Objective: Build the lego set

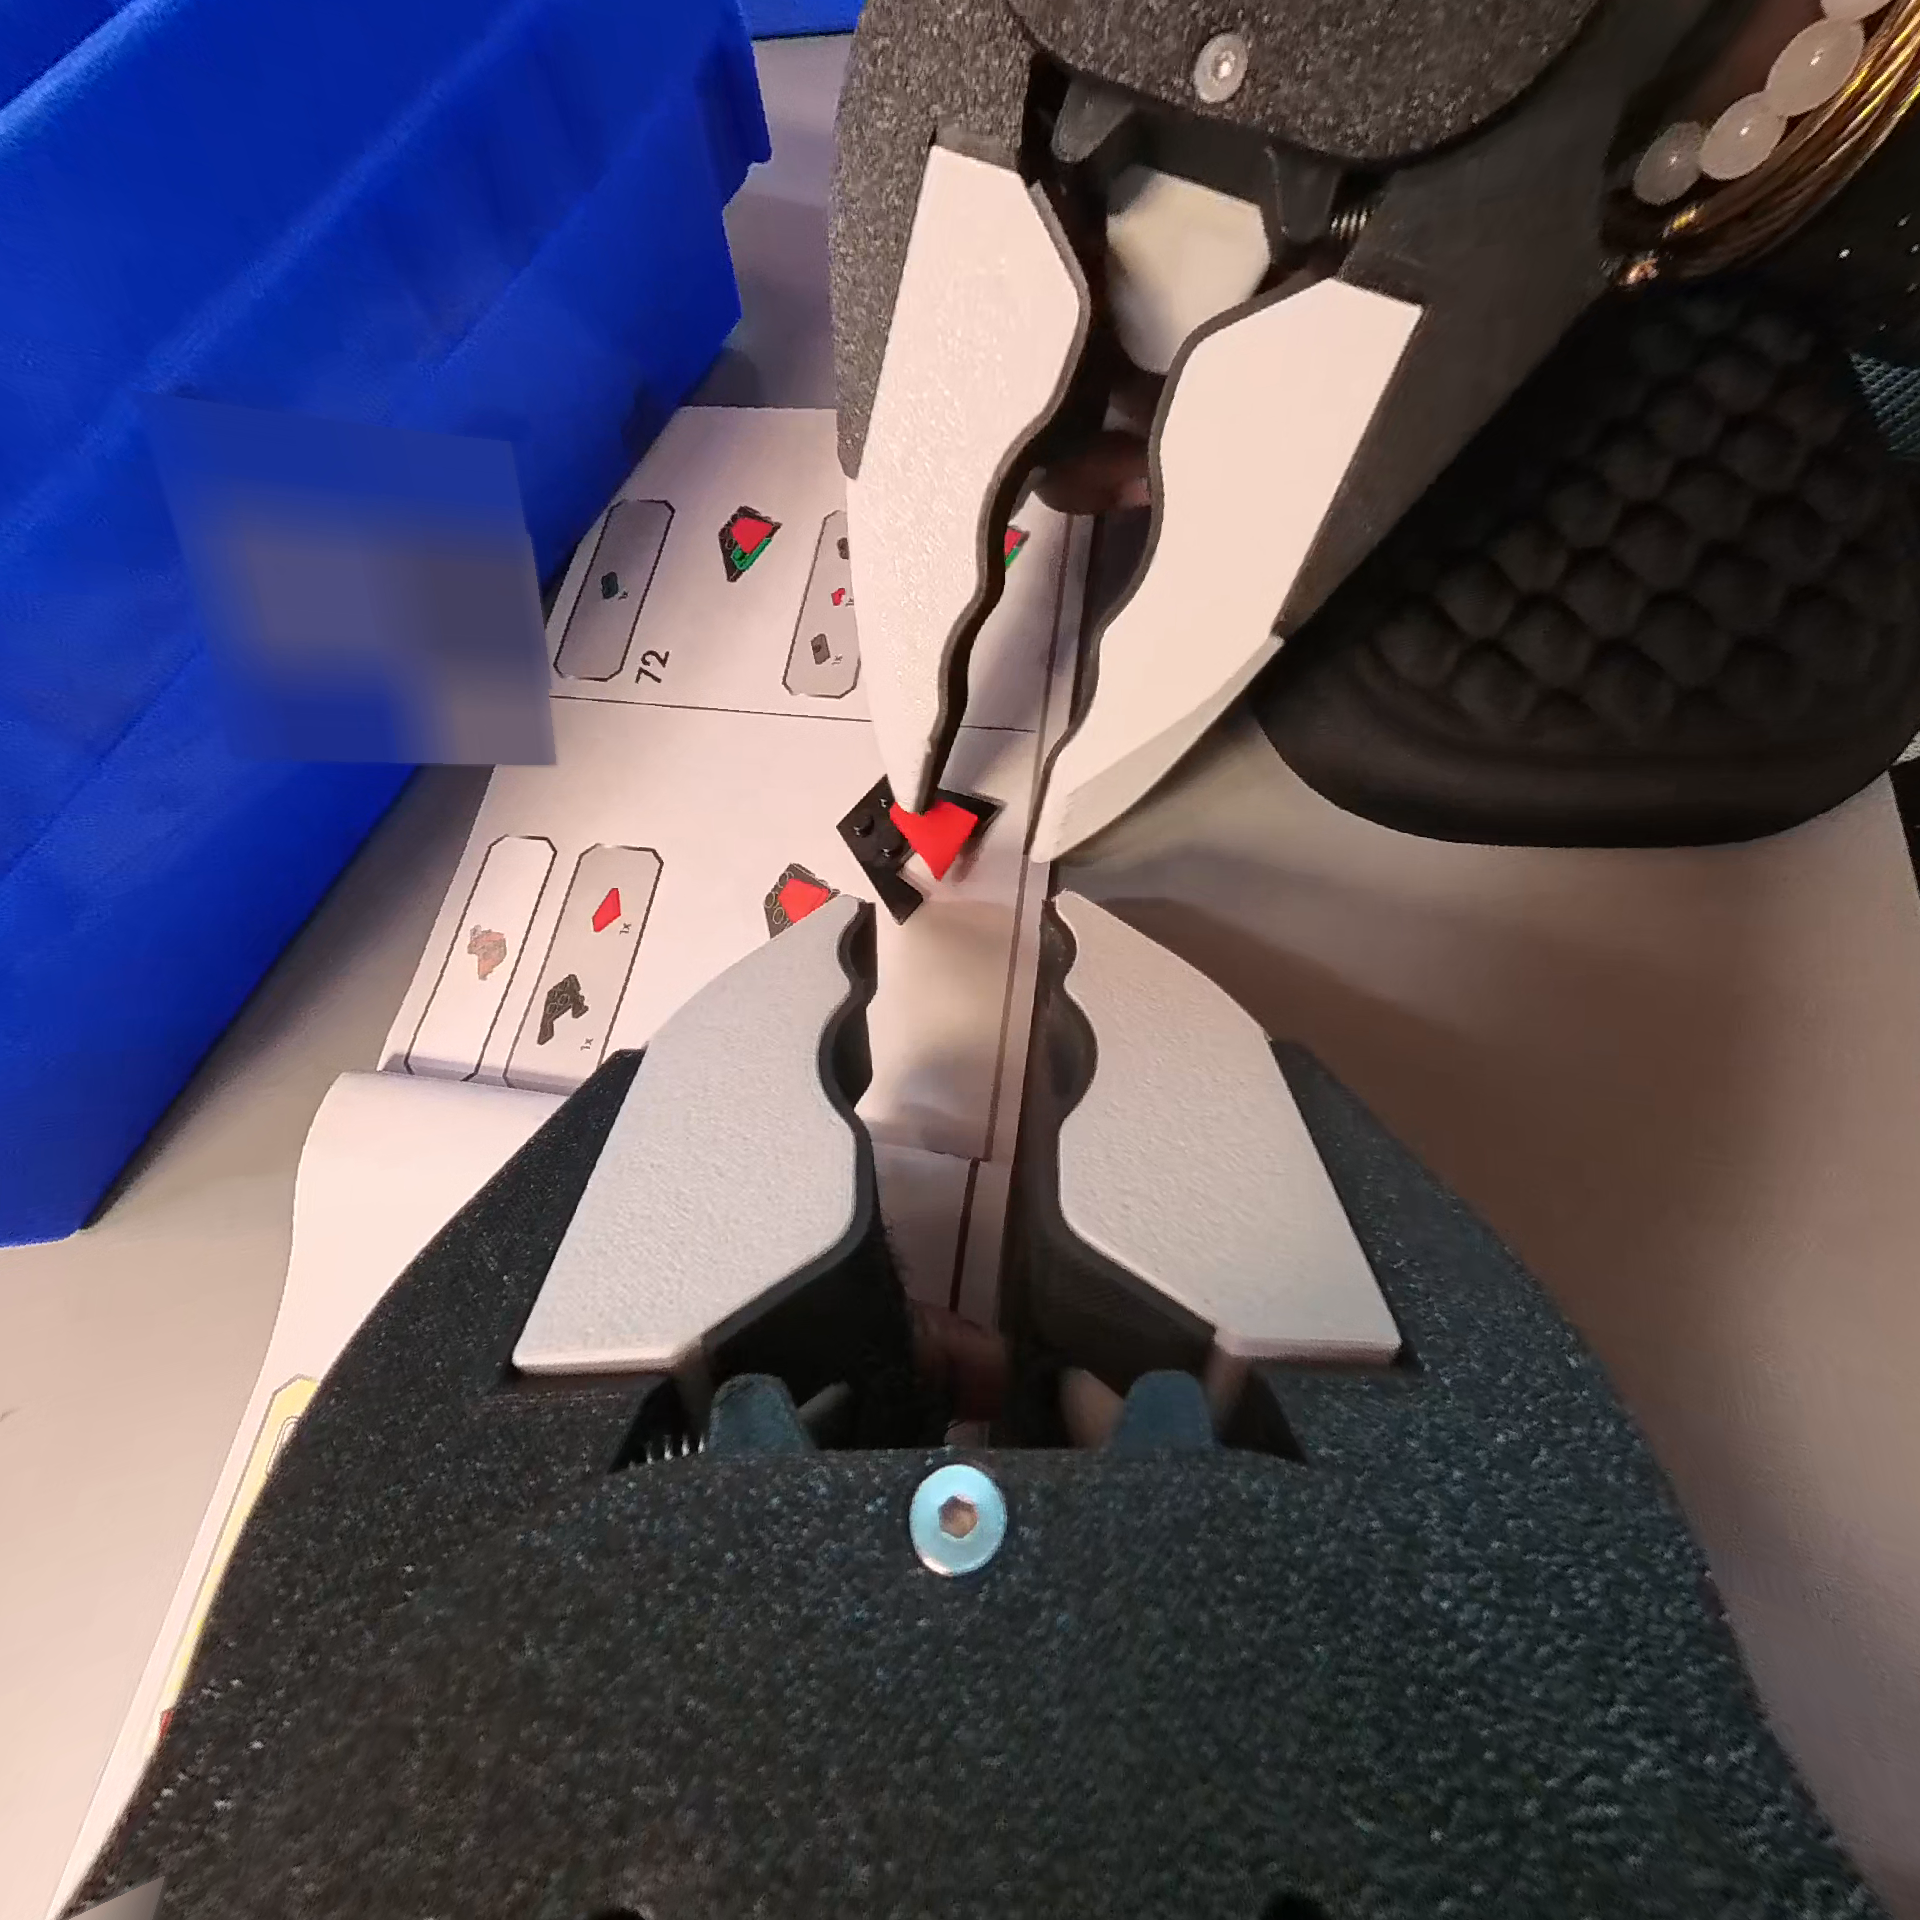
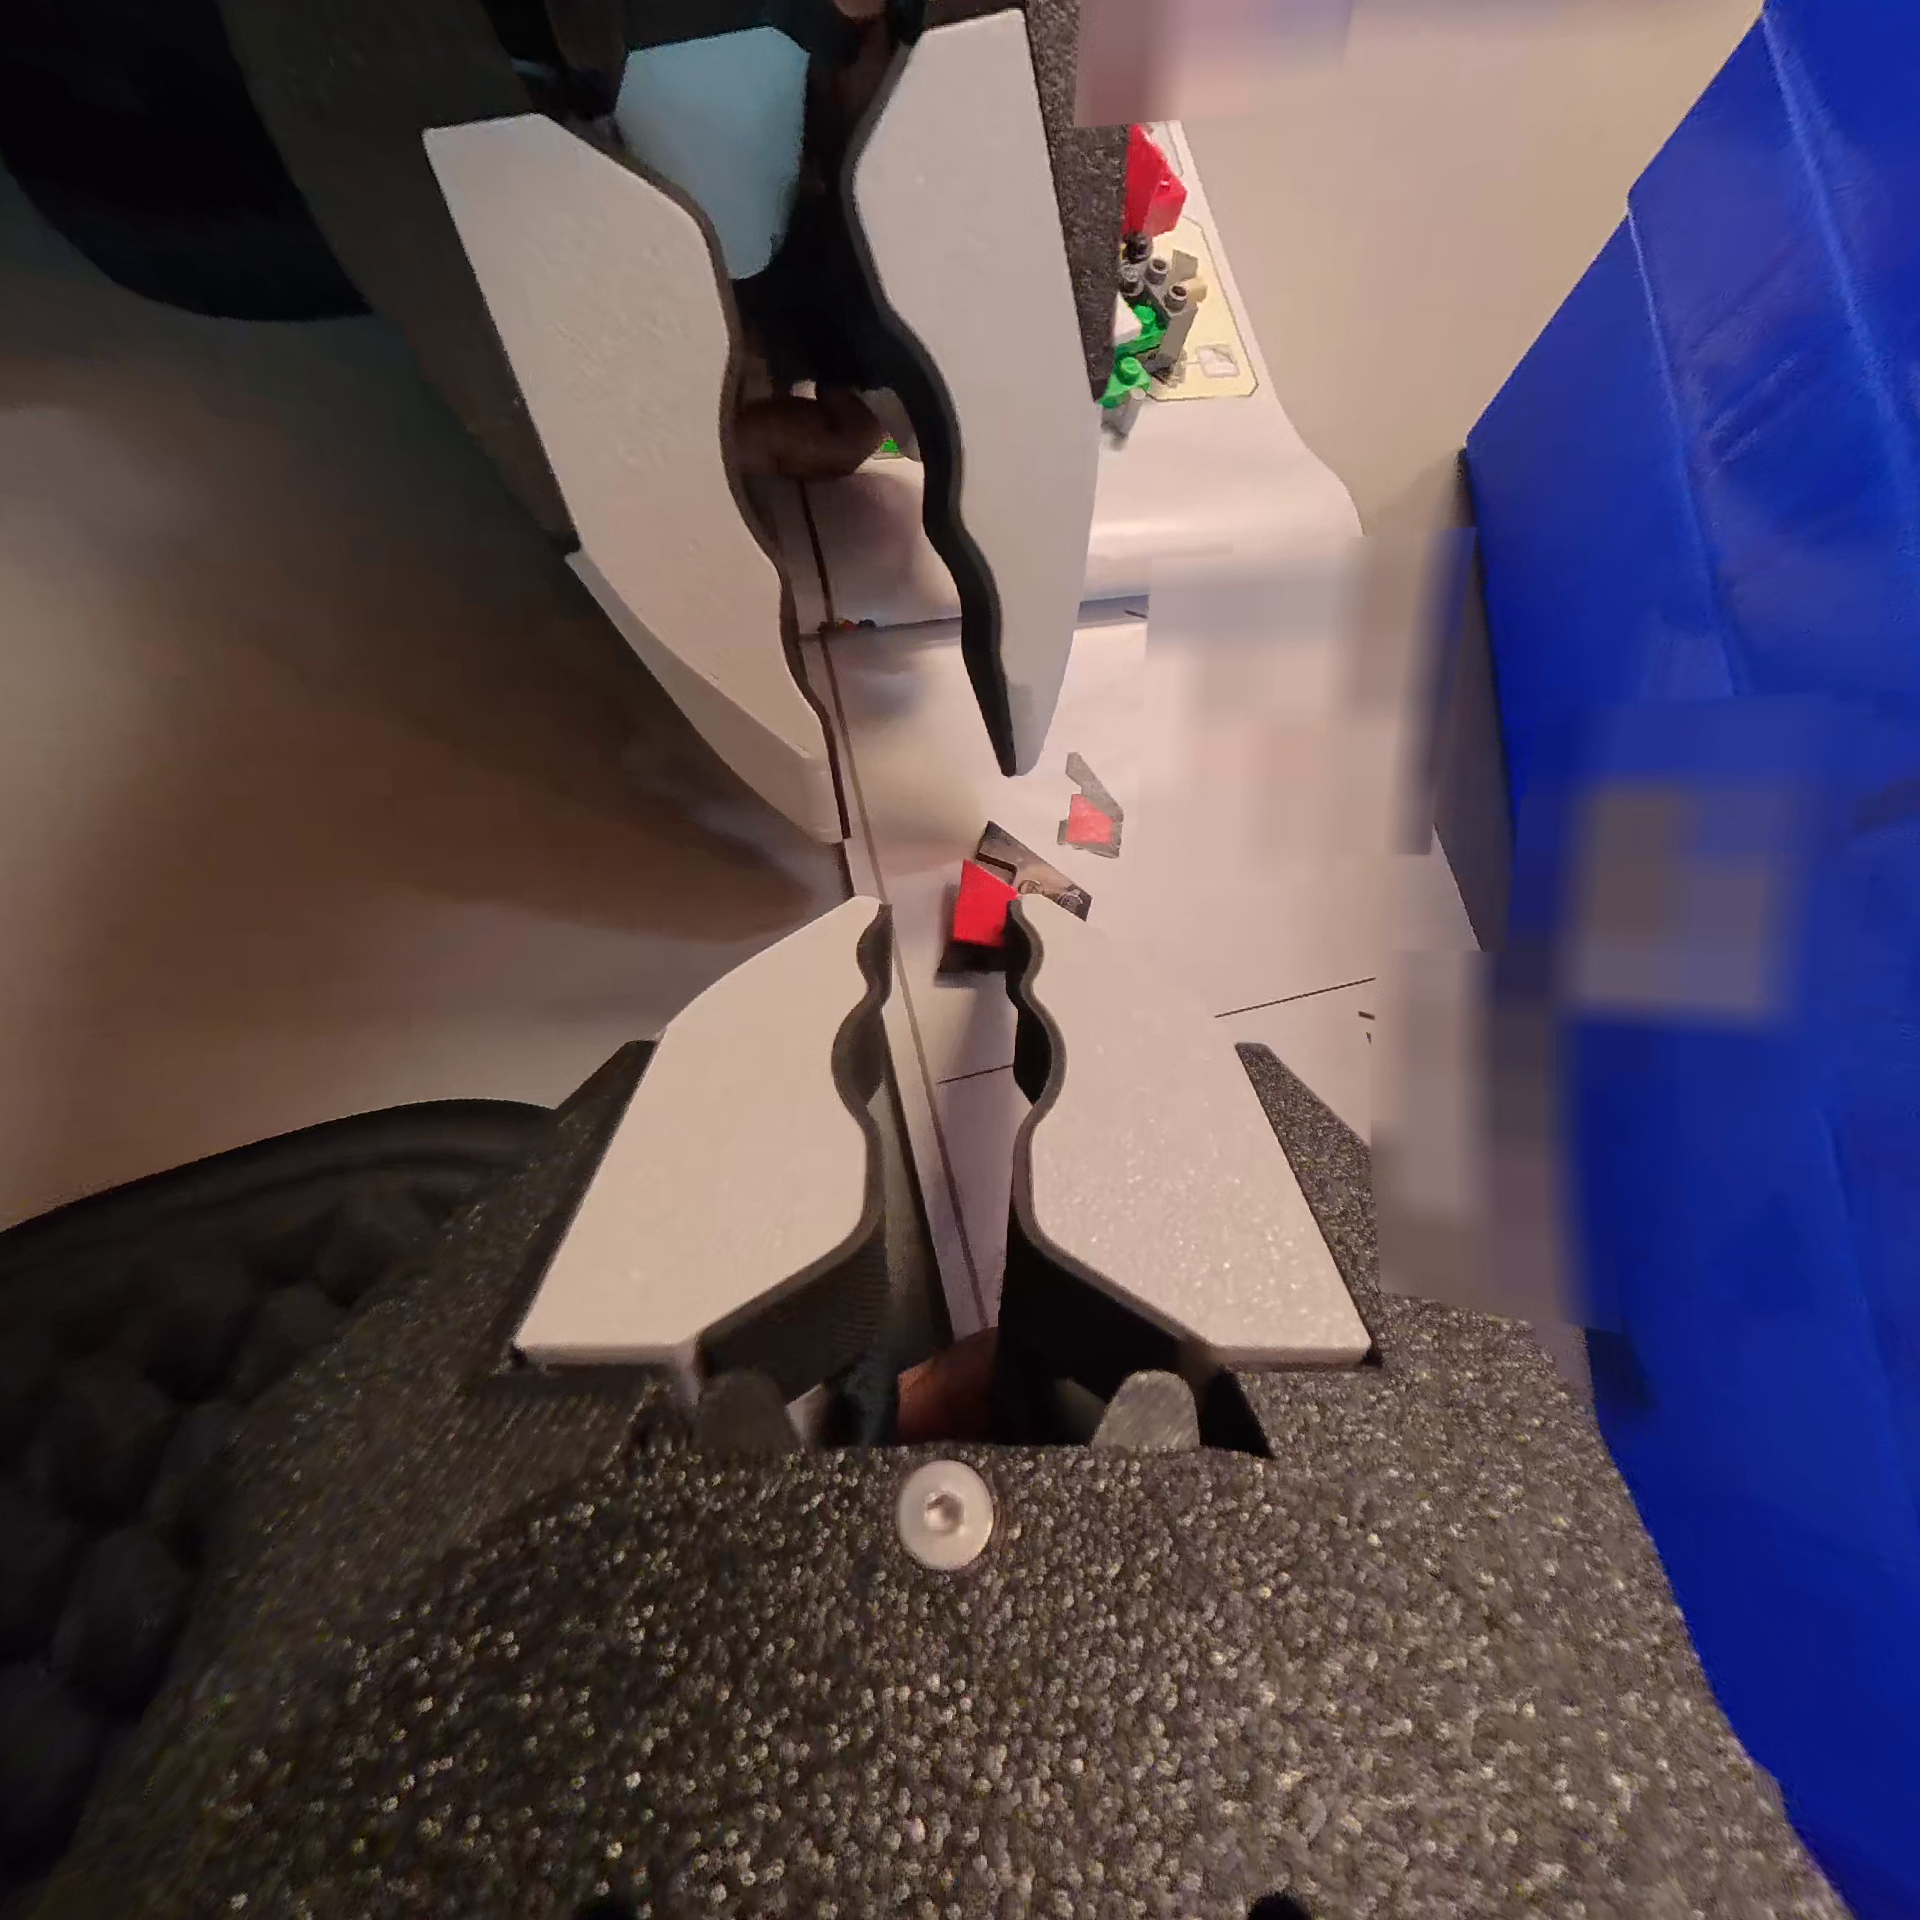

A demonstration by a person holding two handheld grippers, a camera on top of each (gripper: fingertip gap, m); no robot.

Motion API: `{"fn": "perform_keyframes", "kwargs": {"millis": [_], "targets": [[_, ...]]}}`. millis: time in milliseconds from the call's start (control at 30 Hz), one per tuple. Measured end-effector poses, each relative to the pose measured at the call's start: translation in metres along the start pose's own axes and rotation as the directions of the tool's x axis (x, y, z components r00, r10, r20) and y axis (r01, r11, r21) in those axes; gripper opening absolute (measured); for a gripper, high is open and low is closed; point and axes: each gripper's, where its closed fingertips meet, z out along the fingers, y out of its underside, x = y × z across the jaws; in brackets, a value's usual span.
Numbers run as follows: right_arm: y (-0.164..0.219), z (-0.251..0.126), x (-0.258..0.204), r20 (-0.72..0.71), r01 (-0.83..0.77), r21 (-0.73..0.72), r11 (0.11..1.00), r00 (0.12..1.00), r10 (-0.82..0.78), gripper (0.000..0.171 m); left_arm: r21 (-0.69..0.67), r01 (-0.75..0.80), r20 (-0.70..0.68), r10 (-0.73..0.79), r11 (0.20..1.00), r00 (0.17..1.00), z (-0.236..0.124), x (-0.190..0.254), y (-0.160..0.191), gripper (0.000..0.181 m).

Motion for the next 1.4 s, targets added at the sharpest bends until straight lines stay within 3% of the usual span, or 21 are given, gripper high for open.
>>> {"fn": "perform_keyframes", "kwargs": {"millis": [400,533,833,933,1100,1200,1400], "targets": [[0.002,-0.001,-0.001,0.014,-0.036,-0.032,0.999,0.999,0.037,0.025,0.037,-0.032,0.015,0.032,0.999,0.999,-0.001,0.0,-0.007,0.025],[0.002,-0.001,-0.005,0.043,-0.044,-0.104,0.994,0.998,0.049,0.032,0.064,-0.084,0.008,0.083,0.994,0.996,-0.001,0.006,-0.014,0.023],[0.016,-0.004,-0.014,0.106,-0.036,-0.295,0.955,0.992,0.07,0.043,-0.014,-0.17,0.014,0.171,0.985,0.985,0.004,0.01,-0.004,0.026],[0.012,-0.003,-0.019,0.144,-0.028,-0.268,0.963,0.987,0.069,0.052,0.024,-0.12,0.11,0.117,0.992,0.987,-0.013,-0.01,-0.009,0.024],[0.011,-0.004,-0.014,0.154,-0.079,-0.243,0.967,0.981,0.119,0.05,0.131,0.021,0.122,-0.037,0.991,0.992,-0.031,-0.025,-0.014,0.022],[0.006,-0.005,-0.009,0.134,-0.06,-0.196,0.979,0.987,0.088,0.037,0.105,0.02,0.114,-0.032,0.994,0.993,-0.028,-0.023,-0.01,0.022],[-0.002,-0.006,-0.004,0.15,0.08,-0.104,0.991,0.987,-0.064,0.028,0.025,0.007,0.076,-0.009,1.0,0.997,-0.019,-0.015,0.001,0.023]]}}
